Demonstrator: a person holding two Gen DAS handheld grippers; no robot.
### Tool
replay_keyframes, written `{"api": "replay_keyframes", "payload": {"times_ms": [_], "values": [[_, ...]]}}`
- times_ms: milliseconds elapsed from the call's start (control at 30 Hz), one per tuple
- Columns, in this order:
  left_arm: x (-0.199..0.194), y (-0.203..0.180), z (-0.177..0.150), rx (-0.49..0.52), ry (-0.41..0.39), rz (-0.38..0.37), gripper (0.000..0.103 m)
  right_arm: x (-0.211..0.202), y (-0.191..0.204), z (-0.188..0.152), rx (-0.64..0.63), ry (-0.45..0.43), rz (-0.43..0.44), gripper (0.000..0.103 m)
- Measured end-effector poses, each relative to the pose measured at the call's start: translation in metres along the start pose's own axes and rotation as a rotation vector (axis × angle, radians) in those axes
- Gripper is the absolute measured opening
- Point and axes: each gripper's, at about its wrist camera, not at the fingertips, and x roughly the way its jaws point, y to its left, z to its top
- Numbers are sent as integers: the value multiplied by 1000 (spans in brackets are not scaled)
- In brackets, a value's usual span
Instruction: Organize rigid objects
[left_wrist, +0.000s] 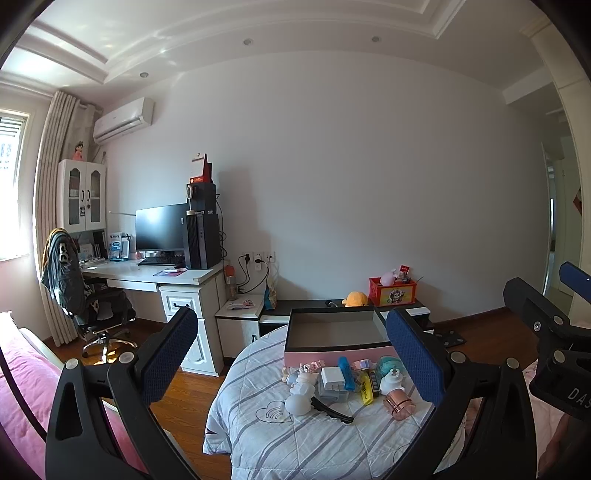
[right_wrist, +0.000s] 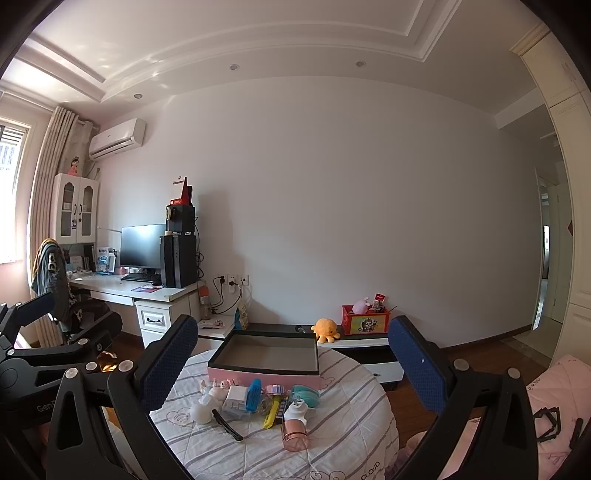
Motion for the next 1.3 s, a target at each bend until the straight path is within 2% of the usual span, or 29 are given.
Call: {"api": "replay_keyframes", "payload": {"times_ms": [1300], "values": [[-2,-2,-2,4,0,-14,103,2,3,-3,-10,2,4,103]]}}
